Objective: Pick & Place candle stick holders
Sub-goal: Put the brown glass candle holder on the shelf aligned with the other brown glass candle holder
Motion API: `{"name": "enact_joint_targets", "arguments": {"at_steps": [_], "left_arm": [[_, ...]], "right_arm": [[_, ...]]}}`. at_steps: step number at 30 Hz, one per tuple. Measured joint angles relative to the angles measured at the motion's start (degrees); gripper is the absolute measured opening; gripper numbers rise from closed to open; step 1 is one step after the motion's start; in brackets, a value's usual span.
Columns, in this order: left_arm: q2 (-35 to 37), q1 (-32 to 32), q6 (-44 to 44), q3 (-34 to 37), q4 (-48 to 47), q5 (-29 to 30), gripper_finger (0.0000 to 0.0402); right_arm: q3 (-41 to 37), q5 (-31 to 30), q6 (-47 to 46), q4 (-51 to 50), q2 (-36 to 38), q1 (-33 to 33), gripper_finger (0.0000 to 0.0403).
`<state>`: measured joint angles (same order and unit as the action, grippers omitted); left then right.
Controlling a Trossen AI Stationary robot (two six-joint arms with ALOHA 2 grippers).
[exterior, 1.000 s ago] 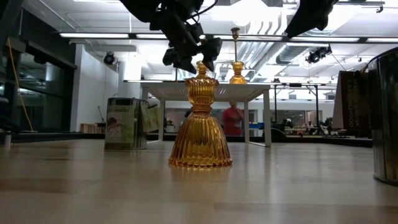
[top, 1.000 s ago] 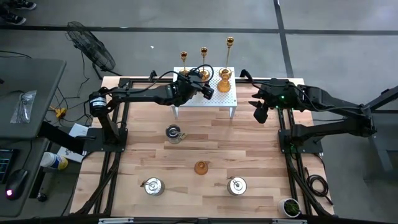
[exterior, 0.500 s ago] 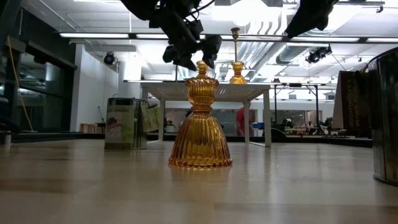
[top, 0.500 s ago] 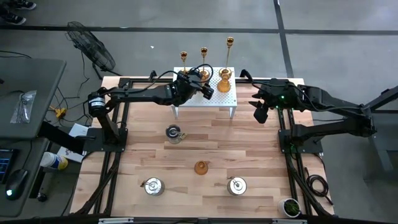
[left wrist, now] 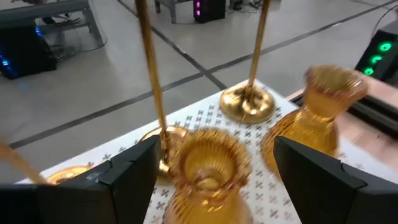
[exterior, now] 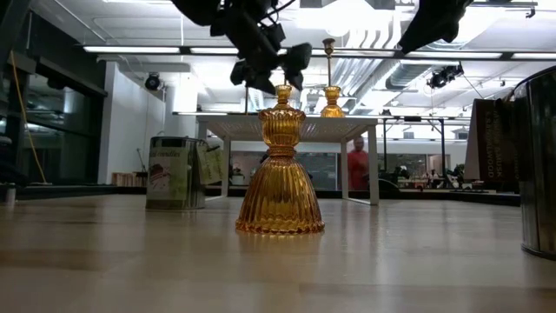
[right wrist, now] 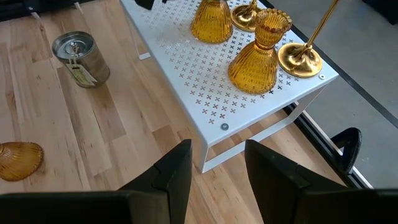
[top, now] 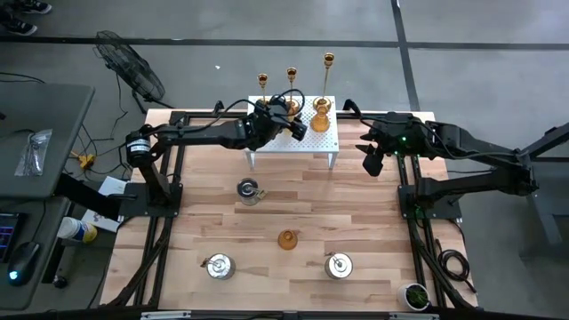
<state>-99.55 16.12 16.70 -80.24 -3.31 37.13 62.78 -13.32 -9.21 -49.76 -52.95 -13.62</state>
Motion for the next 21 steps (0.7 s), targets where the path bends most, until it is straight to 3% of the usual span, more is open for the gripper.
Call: {"name": "enact_joint_targets", "arguments": {"at_steps": [12,21], "left_arm": [[0.0,0.0,-6.9,-8.7,-1.9,-0.3,0.0306],[0.1,0.0,-7.5,-21.0,-23.9,-4.8,0.0304]], "right_arm": [[0.0,0.0,0.0,-0.2,0.0,0.0,0.014],[0.0,0.0,0.0,-2.3,0.0,0.0,0.014]]}}
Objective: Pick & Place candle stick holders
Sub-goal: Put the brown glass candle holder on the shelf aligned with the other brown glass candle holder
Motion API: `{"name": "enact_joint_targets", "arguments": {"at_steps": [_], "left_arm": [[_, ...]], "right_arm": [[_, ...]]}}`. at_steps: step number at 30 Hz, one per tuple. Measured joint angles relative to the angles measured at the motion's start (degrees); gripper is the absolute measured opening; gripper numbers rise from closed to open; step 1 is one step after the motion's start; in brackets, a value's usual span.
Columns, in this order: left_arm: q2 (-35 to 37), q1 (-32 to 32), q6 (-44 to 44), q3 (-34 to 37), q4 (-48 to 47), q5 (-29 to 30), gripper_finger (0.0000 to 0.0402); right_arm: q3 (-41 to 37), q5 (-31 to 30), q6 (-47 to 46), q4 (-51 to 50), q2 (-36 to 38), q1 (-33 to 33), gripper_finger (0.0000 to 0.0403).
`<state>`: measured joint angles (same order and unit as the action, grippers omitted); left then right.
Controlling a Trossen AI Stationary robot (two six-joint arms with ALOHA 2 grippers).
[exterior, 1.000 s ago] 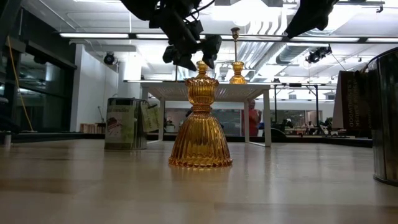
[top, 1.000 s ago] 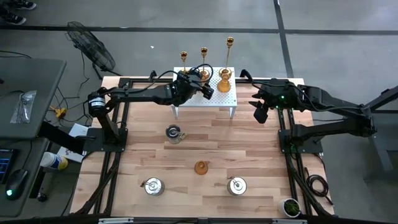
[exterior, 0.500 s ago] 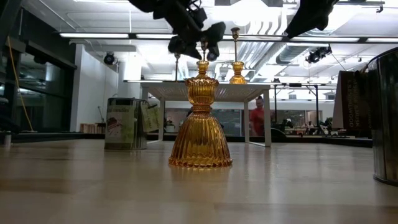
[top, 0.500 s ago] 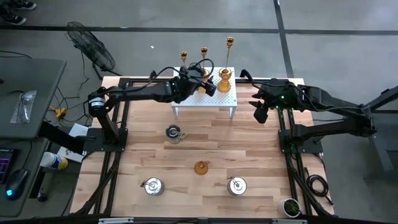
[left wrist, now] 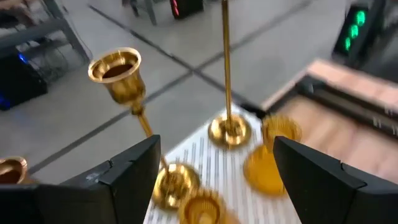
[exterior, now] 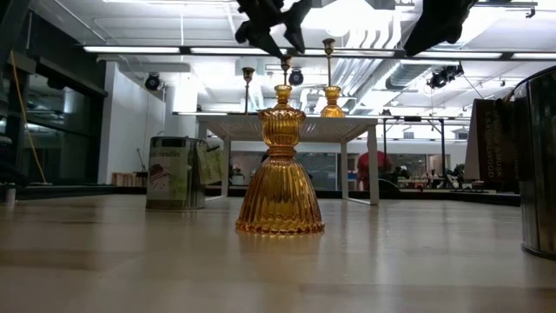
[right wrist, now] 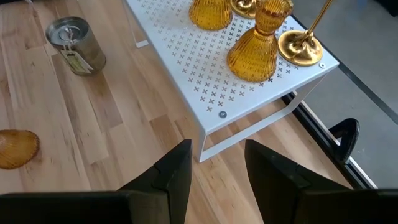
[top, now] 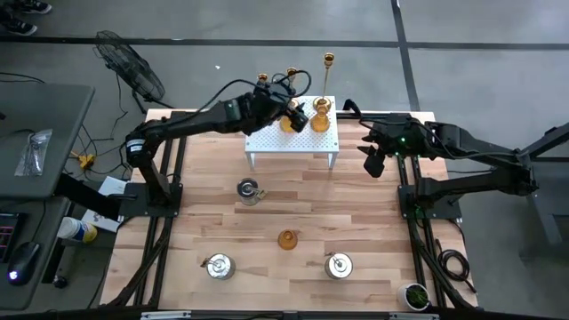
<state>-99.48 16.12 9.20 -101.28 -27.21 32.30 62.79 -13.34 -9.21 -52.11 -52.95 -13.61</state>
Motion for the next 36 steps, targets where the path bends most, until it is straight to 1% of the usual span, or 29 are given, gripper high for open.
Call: {"name": "enact_joint_targets", "arguments": {"at_steps": [4,7,11,14,19,25,31,34,36], "left_arm": [[0.0,0.0,-1.9,-3.7,-11.7,-4.7,0.0282],[0.0,0.0,-3.1,-4.8,-18.8,-10.4,0.0252],[0.0,-0.1,-2.4,-4.9,-24.1,-14.6,0.0209],[0.0,-0.5,-1.5,-4.9,-26.4,-16.6,0.0176],[0.2,-2.5,-1.4,-4.9,-29.4,-17.0,0.0128],[2.0,-6.4,0.2,-4.9,-35.6,-16.8,0.0087],[3.7,-12.4,5.3,-3.7,-41.2,-16.4,0.0068],[4.9,-16.1,9.7,0.0,-43.3,-15.0,0.0065],[5.9,-19.0,13.7,3.2,-42.0,-13.0,0.0065]], "right_arm": [[0.0,0.0,0.0,-0.5,0.0,0.0,0.014],[0.0,0.0,0.1,-0.5,0.0,0.0,0.014],[0.0,0.0,0.3,-0.5,0.0,0.0,0.014],[0.0,0.0,0.4,-0.5,0.0,0.0,0.014],[0.0,0.4,0.4,-0.5,0.0,0.0,0.014],[0.0,2.8,0.5,-1.2,0.0,0.0,0.014],[0.0,4.6,0.5,-1.5,0.0,0.0,0.014],[0.0,6.5,2.1,-1.6,0.0,0.0,0.014],[0.0,7.0,3.3,-1.8,0.0,0.0,0.014]]}}
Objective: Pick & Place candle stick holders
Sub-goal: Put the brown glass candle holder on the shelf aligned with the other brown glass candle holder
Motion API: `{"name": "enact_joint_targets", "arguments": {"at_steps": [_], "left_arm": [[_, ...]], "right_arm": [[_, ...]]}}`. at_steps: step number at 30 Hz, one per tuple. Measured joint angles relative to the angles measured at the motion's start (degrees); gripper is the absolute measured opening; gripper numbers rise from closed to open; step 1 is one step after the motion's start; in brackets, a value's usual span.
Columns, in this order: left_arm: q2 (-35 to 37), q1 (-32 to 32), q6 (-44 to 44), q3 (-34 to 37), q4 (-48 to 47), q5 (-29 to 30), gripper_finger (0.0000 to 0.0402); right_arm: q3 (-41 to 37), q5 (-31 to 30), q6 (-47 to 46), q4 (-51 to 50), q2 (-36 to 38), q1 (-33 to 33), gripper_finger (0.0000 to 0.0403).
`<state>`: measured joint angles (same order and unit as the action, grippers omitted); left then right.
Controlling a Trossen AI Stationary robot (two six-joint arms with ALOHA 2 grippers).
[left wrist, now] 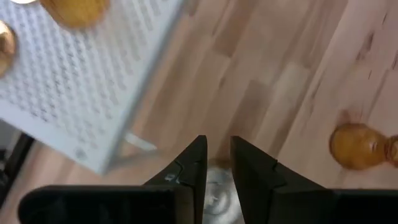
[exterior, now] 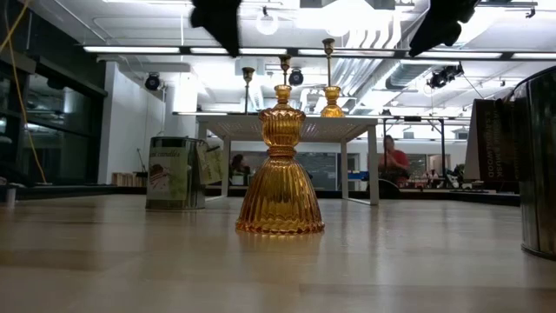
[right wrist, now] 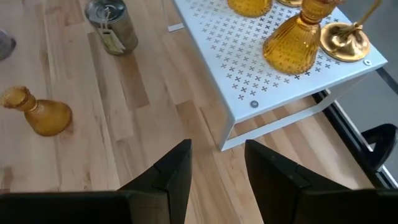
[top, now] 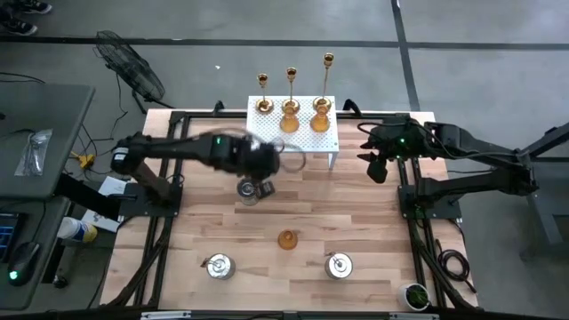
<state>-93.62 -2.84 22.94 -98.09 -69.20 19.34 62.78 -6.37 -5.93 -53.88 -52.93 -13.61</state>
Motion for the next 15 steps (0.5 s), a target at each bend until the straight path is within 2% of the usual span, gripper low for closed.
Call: {"name": "enact_joint_targets", "arguments": {"at_steps": [2,9,12,15], "left_arm": [[1.0,-3.1,4.3,3.8,0.2,1.7,0.0065],[4.0,-13.9,15.8,17.0,12.3,4.0,0.0065],[4.1,-17.8,17.0,22.0,19.6,3.1,0.0065],[4.0,-21.4,14.2,26.4,24.8,2.3,0.0065]], "right_arm": [[0.0,0.4,0.3,0.0,0.0,0.0,0.014],[0.0,2.5,3.9,-0.4,0.0,0.0,0.014],[0.0,2.3,5.0,-0.4,0.0,0.0,0.014],[0.0,2.4,5.2,-0.4,0.0,0.0,0.014]]}}
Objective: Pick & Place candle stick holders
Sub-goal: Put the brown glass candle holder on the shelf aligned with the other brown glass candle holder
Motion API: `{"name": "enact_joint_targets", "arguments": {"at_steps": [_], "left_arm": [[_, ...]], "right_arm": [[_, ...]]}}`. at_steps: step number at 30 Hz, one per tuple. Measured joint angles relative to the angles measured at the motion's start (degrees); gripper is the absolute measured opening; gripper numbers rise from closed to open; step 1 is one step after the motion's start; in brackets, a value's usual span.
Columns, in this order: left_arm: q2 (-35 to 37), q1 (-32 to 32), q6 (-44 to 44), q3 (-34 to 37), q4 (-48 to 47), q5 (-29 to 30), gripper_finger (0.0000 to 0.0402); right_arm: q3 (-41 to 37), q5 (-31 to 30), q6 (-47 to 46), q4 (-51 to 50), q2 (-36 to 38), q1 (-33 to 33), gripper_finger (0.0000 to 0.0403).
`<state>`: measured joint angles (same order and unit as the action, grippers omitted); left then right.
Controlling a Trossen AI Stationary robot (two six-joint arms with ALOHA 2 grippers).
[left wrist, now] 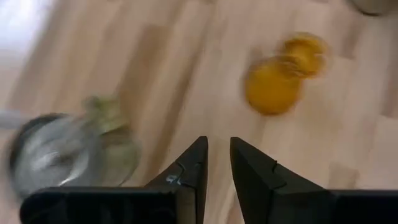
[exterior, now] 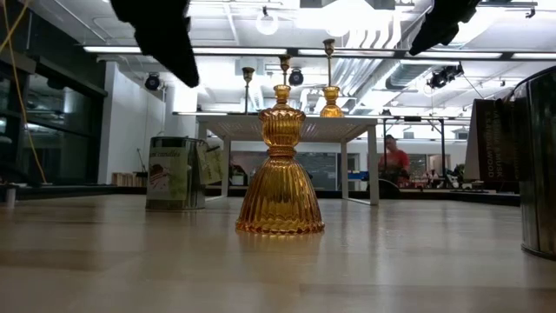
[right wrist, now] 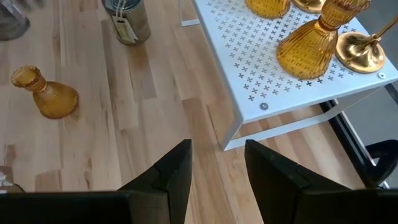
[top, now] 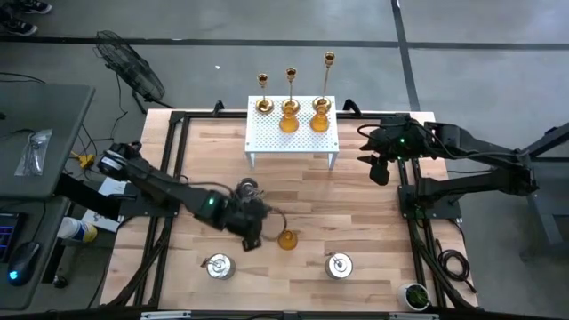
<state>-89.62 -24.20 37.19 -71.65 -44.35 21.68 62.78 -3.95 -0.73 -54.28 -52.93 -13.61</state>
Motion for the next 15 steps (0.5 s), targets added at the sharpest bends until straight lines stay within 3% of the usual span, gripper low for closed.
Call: {"name": "enact_joint_targets", "arguments": {"at_steps": [6,15], "left_arm": [[0.0,-3.0,-3.9,8.0,11.0,3.2,0.0082],[-1.9,-2.8,-7.4,20.5,27.6,0.7,0.0215]], "right_arm": [[0.0,0.0,-0.5,0.0,0.0,0.0,0.014],[0.0,1.3,-4.1,0.0,0.0,0.0,0.014]]}}
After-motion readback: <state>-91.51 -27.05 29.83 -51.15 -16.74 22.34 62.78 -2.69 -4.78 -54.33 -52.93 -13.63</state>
